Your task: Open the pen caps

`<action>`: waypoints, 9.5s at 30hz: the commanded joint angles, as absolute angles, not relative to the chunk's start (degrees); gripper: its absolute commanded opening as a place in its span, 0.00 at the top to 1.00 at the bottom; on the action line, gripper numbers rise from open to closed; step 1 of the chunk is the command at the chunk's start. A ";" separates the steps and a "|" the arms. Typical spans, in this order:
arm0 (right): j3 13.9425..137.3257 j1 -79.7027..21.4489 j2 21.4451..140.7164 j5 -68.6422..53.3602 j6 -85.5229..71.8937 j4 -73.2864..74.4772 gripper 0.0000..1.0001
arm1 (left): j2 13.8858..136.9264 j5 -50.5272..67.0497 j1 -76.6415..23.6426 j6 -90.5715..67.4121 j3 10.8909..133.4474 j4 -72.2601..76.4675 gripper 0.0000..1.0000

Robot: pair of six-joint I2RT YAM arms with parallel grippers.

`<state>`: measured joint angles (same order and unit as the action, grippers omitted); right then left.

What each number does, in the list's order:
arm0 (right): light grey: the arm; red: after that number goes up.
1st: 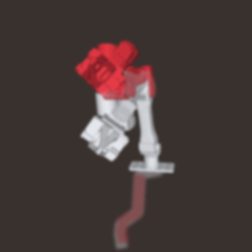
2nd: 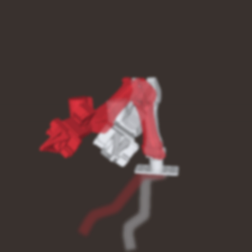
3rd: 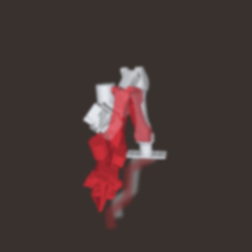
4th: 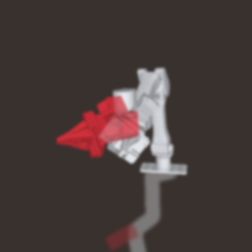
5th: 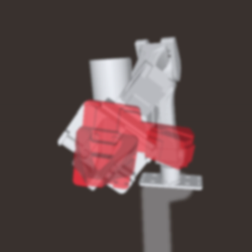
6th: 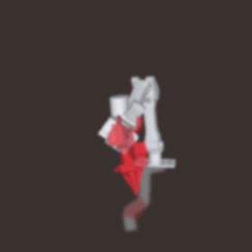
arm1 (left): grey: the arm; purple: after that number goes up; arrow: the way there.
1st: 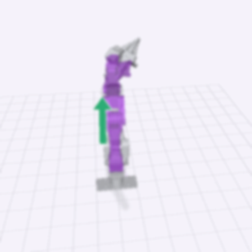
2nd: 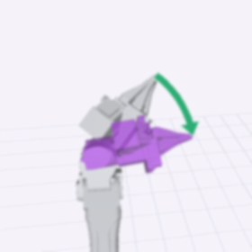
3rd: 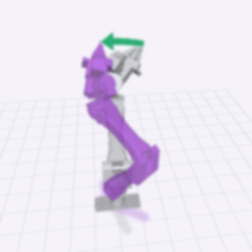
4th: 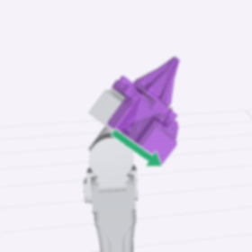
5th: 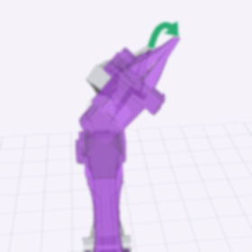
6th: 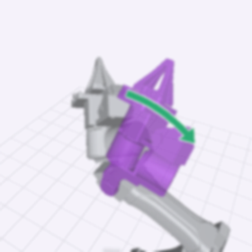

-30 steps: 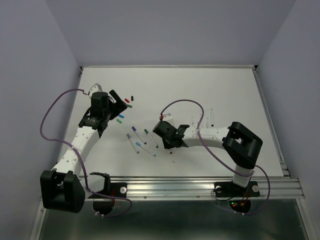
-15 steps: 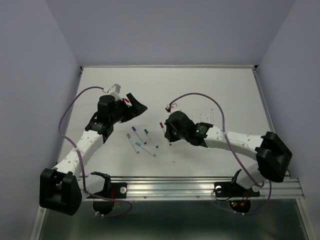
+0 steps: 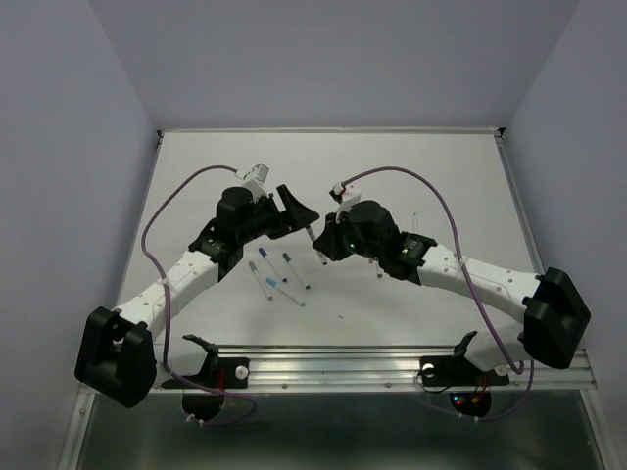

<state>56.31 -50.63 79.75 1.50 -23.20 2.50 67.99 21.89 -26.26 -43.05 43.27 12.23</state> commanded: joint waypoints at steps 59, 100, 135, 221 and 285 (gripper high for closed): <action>47.83 -48.78 78.32 -17.48 -26.00 -5.53 0.99 | 74.44 6.86 -17.33 -41.05 58.62 9.93 1.00; 53.96 -21.97 89.73 14.68 -18.81 12.92 0.84 | 104.76 -10.63 -1.14 -32.17 67.06 -10.28 0.82; 57.38 -42.94 81.90 4.22 -13.45 16.35 0.00 | 67.52 -6.33 -8.78 -37.88 52.74 -10.45 0.01; 67.94 -55.63 89.21 5.54 -14.50 -3.69 0.99 | 62.93 21.27 -19.51 -43.77 42.19 12.13 0.77; 41.92 -28.48 70.84 15.82 -27.95 10.63 0.96 | 104.93 -7.03 -2.29 -32.08 72.50 -11.42 0.86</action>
